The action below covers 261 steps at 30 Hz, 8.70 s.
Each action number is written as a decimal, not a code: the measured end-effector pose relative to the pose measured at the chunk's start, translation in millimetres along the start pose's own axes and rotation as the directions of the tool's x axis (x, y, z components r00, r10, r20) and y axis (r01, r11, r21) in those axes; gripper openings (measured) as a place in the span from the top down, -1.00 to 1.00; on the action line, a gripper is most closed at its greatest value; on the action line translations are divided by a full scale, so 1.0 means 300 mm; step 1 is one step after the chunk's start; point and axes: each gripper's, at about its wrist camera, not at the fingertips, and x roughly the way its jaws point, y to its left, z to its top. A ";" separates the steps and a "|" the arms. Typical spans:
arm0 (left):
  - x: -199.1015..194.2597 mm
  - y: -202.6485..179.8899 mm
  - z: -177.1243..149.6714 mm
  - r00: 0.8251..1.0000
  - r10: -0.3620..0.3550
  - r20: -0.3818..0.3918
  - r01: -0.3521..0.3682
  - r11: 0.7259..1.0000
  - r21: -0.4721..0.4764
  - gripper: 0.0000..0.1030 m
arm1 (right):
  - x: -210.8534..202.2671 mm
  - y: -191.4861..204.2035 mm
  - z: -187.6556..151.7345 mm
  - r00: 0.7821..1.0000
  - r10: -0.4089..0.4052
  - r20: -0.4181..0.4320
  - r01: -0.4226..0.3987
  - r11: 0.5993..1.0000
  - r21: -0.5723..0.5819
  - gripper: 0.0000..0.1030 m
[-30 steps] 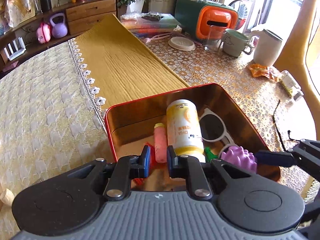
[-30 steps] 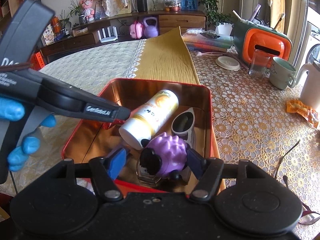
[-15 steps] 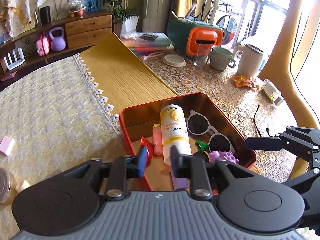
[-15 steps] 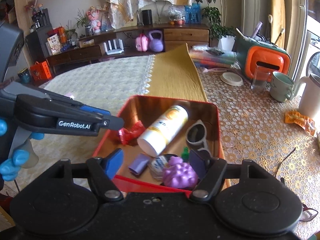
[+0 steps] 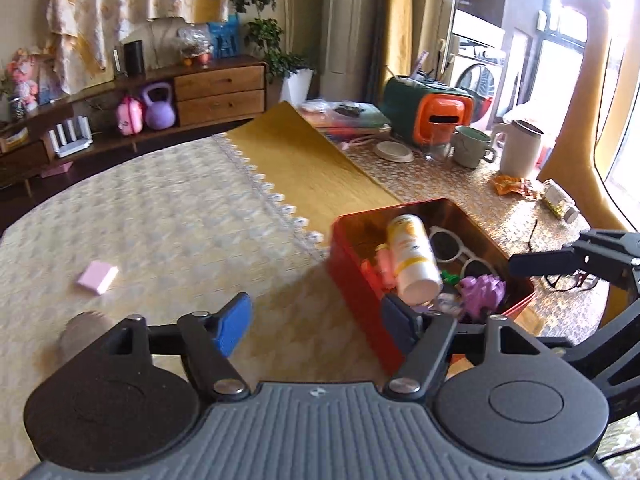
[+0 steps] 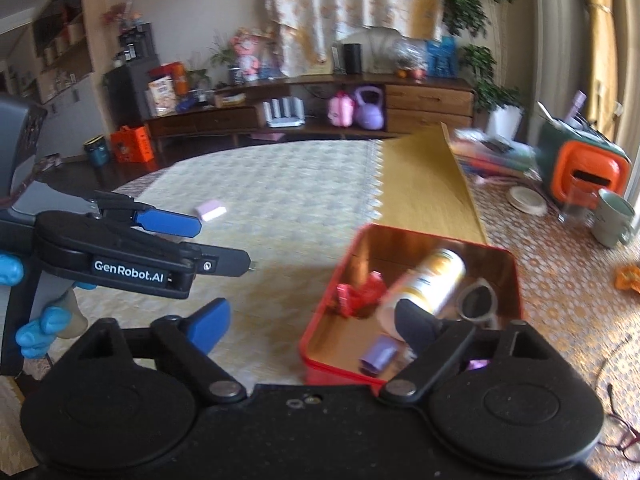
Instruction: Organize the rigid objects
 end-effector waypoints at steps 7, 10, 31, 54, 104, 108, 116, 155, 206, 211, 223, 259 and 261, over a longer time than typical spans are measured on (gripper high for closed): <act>-0.081 0.134 -0.068 0.998 0.058 0.019 -0.058 0.998 -0.034 -0.54 | 0.042 0.111 0.016 0.997 0.076 0.002 -0.076 0.996 -0.052 -0.91; -0.101 0.188 -0.099 0.996 0.086 0.029 -0.084 0.995 -0.053 -0.60 | 0.062 0.156 0.023 0.994 0.107 0.013 -0.106 0.992 -0.072 -0.98; 0.038 0.563 -0.257 0.966 0.257 -0.025 -0.255 0.940 -0.228 -0.60 | 0.394 0.295 0.090 0.990 0.088 -0.109 -0.107 0.978 -0.177 -0.99; 0.232 0.644 -0.273 0.960 0.275 -0.043 -0.278 0.937 -0.211 -0.60 | 0.731 0.329 0.144 0.953 0.082 -0.290 -0.198 0.895 -0.399 -0.42; 0.067 0.509 -0.300 0.964 0.261 -0.041 -0.264 0.943 -0.201 -0.49 | 0.422 0.243 0.030 0.963 0.166 -0.211 -0.182 0.982 -0.059 0.80; 0.020 0.453 -0.282 0.972 0.234 -0.023 -0.234 0.953 -0.193 -0.49 | 0.347 0.227 0.032 0.970 0.166 -0.180 -0.176 0.983 -0.042 0.80; -0.056 0.320 -0.227 0.984 0.180 0.017 -0.175 0.972 -0.154 -0.49 | 0.225 0.203 0.051 0.984 0.128 -0.125 -0.135 0.990 -0.045 0.80; 0.213 -0.229 0.082 1.000 0.002 0.003 -0.002 0.999 0.055 -0.49 | 0.023 -0.283 -0.027 0.999 -0.050 -0.012 0.051 0.993 0.103 0.80; 0.393 -0.335 0.054 0.996 -0.047 -0.077 0.052 0.997 0.054 -0.56 | 0.140 -0.447 -0.064 0.978 -0.164 -0.131 0.184 0.971 0.156 0.24; 0.339 -0.311 0.062 0.997 -0.064 -0.049 0.065 0.998 0.018 -0.57 | 0.109 -0.425 -0.057 0.978 -0.173 -0.117 0.189 0.972 0.142 0.16; 0.172 -0.234 0.058 0.997 -0.069 0.027 0.069 0.998 -0.009 -0.58 | 0.022 -0.351 -0.037 0.981 -0.179 -0.077 0.187 0.975 0.119 -0.13; -0.070 0.450 -0.118 0.972 0.225 0.062 -0.206 0.951 -0.229 -0.64 | 0.198 0.228 0.067 0.999 0.031 -0.037 -0.033 0.997 -0.076 -0.99; -0.053 0.496 -0.115 0.969 0.239 0.061 -0.217 0.945 -0.243 -0.64 | 0.229 0.247 0.071 0.998 0.038 -0.050 -0.042 0.996 -0.076 -0.99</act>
